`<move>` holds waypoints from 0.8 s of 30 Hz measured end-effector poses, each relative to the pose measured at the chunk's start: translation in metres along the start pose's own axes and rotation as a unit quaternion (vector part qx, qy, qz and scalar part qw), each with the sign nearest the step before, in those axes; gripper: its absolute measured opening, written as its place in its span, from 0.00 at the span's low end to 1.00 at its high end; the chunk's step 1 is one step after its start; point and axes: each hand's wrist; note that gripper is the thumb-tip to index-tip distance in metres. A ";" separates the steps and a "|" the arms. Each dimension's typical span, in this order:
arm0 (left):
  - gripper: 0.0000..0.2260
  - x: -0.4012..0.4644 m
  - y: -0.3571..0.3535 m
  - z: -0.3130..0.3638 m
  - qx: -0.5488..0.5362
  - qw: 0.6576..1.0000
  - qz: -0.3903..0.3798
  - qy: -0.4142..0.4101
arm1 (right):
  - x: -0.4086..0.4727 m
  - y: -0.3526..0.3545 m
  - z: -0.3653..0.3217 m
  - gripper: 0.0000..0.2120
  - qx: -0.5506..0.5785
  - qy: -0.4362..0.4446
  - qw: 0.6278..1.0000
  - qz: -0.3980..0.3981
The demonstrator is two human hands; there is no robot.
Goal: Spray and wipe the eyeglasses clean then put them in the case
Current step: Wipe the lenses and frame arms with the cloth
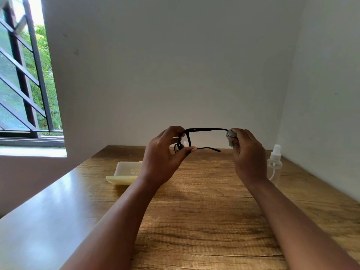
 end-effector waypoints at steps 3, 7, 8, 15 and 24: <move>0.21 0.000 0.000 0.001 0.006 1.000 0.005 0.009 | -0.001 -0.003 0.001 0.10 0.003 -0.020 1.000 -0.007; 0.19 0.002 0.003 -0.004 0.019 0.998 0.039 0.049 | -0.001 -0.004 0.009 0.10 -0.009 -0.056 0.998 -0.016; 0.19 0.002 0.005 -0.006 0.017 0.996 0.054 0.071 | -0.001 -0.004 0.011 0.10 -0.011 -0.062 0.998 -0.021; 0.25 0.005 0.009 -0.019 -0.147 0.924 0.130 0.328 | -0.007 -0.008 0.004 0.09 0.095 -0.134 0.979 -0.123; 0.24 0.006 0.012 -0.014 -0.362 0.786 0.093 0.492 | -0.005 -0.008 -0.022 0.09 0.435 -0.351 0.810 -0.179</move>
Point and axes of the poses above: each hand's wrist, its own x-axis towards the middle knuckle, its own y-axis out of the back of the hand, z = x × y, and after that the axes turned 2 degrees about z, right-handed
